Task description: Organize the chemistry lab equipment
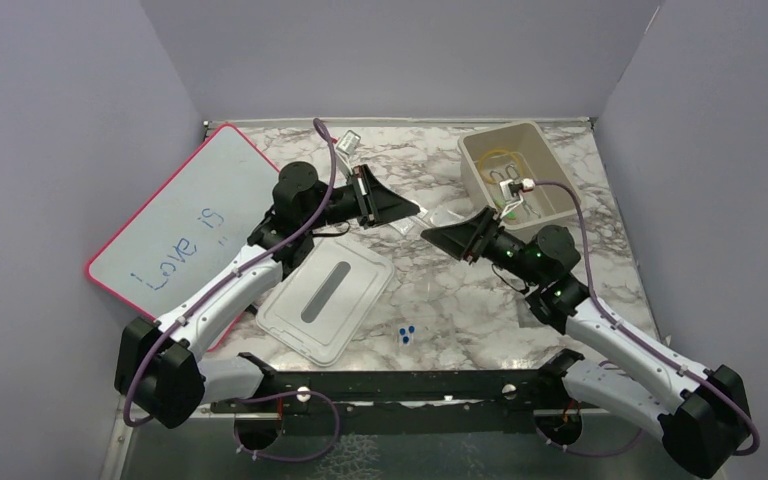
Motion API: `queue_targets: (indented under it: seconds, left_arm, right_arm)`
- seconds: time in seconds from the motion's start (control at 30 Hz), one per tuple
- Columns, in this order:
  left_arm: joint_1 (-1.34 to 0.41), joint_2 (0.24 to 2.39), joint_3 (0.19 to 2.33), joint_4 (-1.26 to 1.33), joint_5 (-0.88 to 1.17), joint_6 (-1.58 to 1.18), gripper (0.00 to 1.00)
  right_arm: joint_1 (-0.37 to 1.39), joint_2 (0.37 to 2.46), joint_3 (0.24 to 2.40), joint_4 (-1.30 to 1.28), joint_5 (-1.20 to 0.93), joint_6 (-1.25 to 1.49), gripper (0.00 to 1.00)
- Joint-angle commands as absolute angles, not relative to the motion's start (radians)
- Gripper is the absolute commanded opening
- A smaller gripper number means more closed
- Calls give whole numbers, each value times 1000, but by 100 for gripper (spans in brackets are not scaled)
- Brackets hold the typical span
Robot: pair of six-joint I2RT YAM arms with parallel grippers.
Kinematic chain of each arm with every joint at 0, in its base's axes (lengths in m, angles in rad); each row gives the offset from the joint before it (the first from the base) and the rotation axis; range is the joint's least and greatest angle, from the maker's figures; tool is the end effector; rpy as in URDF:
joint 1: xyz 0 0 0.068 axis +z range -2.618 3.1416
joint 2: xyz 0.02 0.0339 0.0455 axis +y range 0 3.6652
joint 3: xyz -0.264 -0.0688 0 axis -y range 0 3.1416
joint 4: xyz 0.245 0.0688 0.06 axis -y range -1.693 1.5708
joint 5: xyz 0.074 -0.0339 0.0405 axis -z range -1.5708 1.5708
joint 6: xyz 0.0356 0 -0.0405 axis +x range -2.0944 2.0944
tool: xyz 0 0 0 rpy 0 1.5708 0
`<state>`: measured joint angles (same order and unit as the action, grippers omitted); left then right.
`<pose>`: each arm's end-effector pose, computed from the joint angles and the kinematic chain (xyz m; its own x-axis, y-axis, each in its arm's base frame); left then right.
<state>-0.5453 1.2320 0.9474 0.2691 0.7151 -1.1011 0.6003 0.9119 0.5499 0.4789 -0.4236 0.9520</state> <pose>0.2317 -0.1678 0.3497 -0.8550 -0.2688 -0.4435 0.4191 0.1454 -0.8962 0.1687 0.1332 0.3040 -0.6381 0.4631 -0.6151 -0.5725 0.2489 0.7812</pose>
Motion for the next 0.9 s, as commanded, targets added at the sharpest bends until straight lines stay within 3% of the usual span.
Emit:
queue_targets:
  seconds: [0.0,0.33,0.73,0.87]
  left_arm:
    - [-549,1212,1008,341,635,-1171,0]
    - [-549,1212,1018,368,592,-1213,0]
    - [-548,1217,1005,396,543,-1243,0]
    - [-548,1231,1005,426,539,-1261,0]
  right_arm:
    - [599,909,600,604,-299,1153,55]
    - [597,934,571,738,-230,1315,28]
    - [597,936,552,764,-269,1326,36]
    - [597,956,533,832,-254,1364,31]
